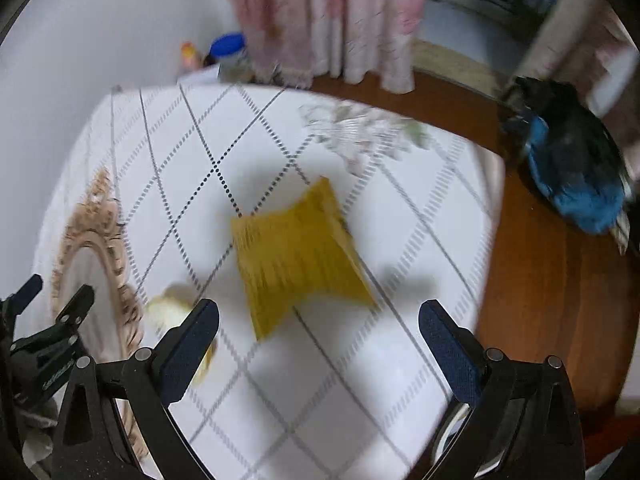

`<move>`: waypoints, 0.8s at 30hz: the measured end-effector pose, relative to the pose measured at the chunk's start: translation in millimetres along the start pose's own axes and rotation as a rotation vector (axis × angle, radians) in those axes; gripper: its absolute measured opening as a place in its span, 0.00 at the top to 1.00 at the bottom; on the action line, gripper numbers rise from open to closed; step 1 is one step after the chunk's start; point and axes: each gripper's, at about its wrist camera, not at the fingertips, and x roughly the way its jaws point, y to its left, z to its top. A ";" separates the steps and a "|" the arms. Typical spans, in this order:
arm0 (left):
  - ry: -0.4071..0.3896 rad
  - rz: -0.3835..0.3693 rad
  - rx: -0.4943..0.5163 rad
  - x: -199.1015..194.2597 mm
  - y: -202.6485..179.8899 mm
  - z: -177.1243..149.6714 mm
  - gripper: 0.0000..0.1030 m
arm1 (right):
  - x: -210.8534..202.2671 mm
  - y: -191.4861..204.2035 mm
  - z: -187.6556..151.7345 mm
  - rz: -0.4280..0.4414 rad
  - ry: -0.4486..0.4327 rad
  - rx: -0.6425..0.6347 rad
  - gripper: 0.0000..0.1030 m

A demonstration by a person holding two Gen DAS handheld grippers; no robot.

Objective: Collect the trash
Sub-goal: 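Grasp the lemon peel with the left tool while the right tool grasps the yellow packet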

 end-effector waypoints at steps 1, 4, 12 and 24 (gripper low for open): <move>0.012 -0.001 -0.008 7.9 4.0 1.2 0.07 | 9.7 3.2 7.0 -0.007 0.011 -0.016 0.02; 0.023 -0.005 -0.007 20.6 8.8 2.6 0.07 | 32.4 13.1 18.4 -0.010 0.051 -0.048 0.02; 0.008 -0.178 0.050 -6.1 -3.3 -13.1 0.07 | 15.9 -21.3 -18.4 0.018 -0.008 0.076 0.34; -0.005 -0.349 0.391 -28.0 -100.6 -28.1 0.08 | 0.8 -83.4 -81.6 0.052 -0.031 0.235 0.34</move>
